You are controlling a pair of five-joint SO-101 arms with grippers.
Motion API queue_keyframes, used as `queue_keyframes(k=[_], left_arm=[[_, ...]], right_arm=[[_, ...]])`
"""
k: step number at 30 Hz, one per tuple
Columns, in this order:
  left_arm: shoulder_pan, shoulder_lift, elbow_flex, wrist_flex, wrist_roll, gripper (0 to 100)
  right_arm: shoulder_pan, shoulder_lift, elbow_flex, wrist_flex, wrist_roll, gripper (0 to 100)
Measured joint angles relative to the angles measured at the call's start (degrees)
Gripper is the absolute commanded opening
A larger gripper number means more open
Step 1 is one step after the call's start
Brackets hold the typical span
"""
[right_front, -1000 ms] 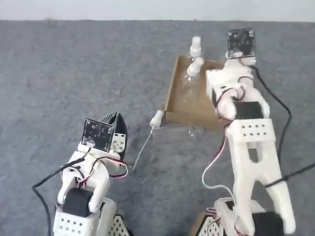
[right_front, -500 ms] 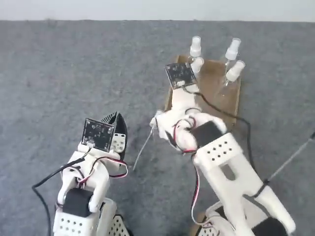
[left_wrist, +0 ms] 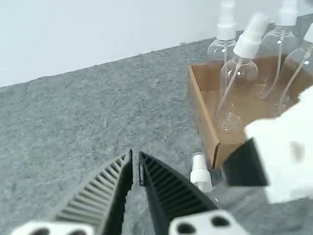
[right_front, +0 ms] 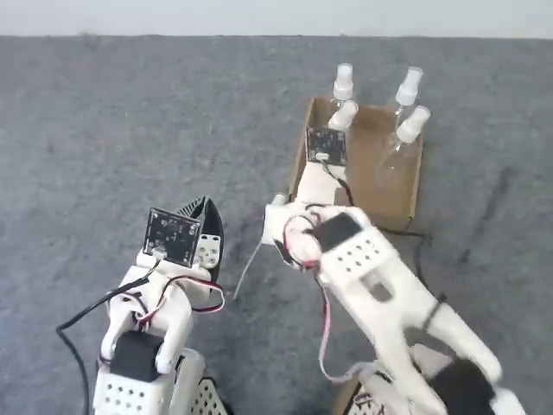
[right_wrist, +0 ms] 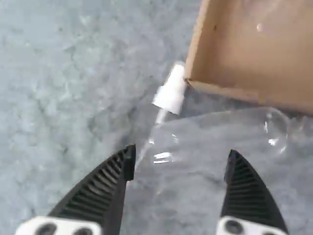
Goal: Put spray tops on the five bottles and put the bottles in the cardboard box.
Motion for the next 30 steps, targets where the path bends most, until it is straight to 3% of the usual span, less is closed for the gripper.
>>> queue_keyframes(k=[12, 30], left_arm=[[0.0, 0.0, 0.0, 0.0, 0.0, 1], [0.0, 0.0, 0.0, 0.0, 0.0, 1]], right_arm=[[0.09, 7.56, -3.08, -1.14, -12.4, 23.4], [0.0, 7.65, 0.53, -1.23, -13.27, 23.4]])
